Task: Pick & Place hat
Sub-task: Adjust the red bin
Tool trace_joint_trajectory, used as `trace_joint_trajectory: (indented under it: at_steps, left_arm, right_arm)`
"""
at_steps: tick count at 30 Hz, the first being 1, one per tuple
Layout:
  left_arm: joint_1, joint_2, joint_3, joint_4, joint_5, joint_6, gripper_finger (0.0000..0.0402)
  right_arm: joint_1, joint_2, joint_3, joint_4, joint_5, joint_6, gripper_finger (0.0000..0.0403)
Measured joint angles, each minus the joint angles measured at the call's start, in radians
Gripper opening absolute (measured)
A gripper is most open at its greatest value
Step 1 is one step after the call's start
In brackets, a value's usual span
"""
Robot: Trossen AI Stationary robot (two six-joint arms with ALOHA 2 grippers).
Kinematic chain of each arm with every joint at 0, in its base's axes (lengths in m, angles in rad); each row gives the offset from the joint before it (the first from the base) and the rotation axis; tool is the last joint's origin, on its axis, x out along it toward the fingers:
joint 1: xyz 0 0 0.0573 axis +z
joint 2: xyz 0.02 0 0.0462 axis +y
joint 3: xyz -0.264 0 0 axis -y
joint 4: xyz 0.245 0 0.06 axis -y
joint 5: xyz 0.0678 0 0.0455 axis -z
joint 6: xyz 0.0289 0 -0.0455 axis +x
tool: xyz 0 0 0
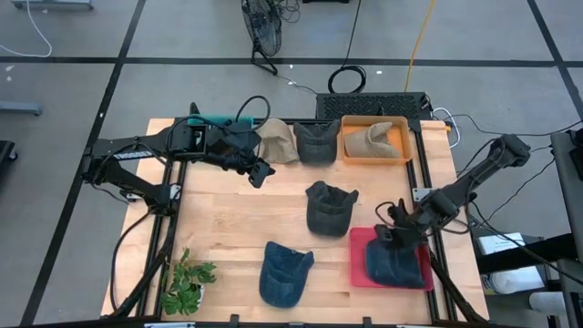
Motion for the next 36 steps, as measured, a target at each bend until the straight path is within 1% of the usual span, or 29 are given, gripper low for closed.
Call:
trace_joint_trajectory:
  at_steps: [2,5,7,8,10,11,12,14,15,17,18,21,22,24,28,32,34,36]
  left_arm:
    - [0.000,0.000,0.000,0.000,0.001,0.000,0.0163]
    - [0.000,0.000,0.000,0.000,0.000,0.000,0.0163]
    - [0.000,0.000,0.000,0.001,-0.001,0.000,0.0163]
    - [0.000,0.000,0.000,0.001,-0.001,0.000,0.0163]
    - [0.000,0.000,0.000,0.005,-0.002,-0.001,0.0163]
    - [0.000,0.000,0.000,0.007,-0.007,0.000,0.0163]
    - [0.000,0.000,0.000,0.008,-0.016,0.000,0.0163]
    - [0.000,0.000,0.000,0.015,-0.036,-0.001,0.0163]
    - [0.000,0.000,0.000,0.018,-0.047,-0.001,0.0163]
    - [0.000,0.000,0.000,0.027,-0.051,0.006,0.0163]
    - [0.000,0.000,0.000,0.030,-0.051,0.012,0.0163]
    - [0.000,0.000,0.000,0.030,-0.052,0.028,0.0163]
    - [0.000,0.000,0.000,0.030,-0.052,0.034,0.0163]
    - [0.000,0.000,0.000,0.030,-0.055,0.044,0.0163]
    - [0.002,0.012,0.000,0.044,-0.079,0.033,0.0163]
    - [-0.002,0.015,-0.002,0.039,-0.089,0.019,0.0163]
    - [-0.007,0.013,-0.001,0.039,-0.090,0.020,0.0163]
    - [-0.013,0.015,-0.001,0.038,-0.090,0.028,0.0163]
  right_arm:
    - [0.000,-0.020,0.000,0.035,0.101,-0.008,0.0016]
    - [0.000,-0.042,0.000,0.154,0.379,-0.121,0.0016]
    - [-0.002,-0.052,0.002,0.231,0.533,-0.201,0.0016]
    - [-0.009,-0.058,0.002,0.244,0.580,-0.236,0.0016]
    - [-0.038,-0.066,0.002,0.226,0.618,-0.286,0.0015]
    - [-0.057,-0.067,0.002,0.212,0.620,-0.328,0.0015]
    - [-0.078,-0.066,0.001,0.210,0.620,-0.403,0.0015]
    - [-0.120,-0.061,0.001,0.237,0.605,-0.601,0.0015]
    - [-0.147,-0.059,0.001,0.252,0.577,-0.690,0.0015]
    - [-0.210,-0.058,0.001,0.265,0.478,-0.826,0.0015]
    - [-0.241,-0.058,0.001,0.265,0.407,-0.872,0.0015]
    - [-0.317,-0.052,0.001,0.262,0.208,-0.955,0.0015]
    - [-0.332,-0.046,0.005,0.251,0.159,-0.983,0.0015]
    - [-0.351,-0.026,0.039,0.184,0.107,-1.041,0.0013]
    - [-0.385,0.038,0.161,-0.024,0.092,-1.195,0.0002]
    - [-0.426,0.134,0.300,-0.234,0.129,-1.353,0.0001]
    - [-0.438,0.183,0.341,-0.295,0.134,-1.447,0.0001]
    - [-0.442,0.223,0.357,-0.321,0.082,-1.549,0.0001]
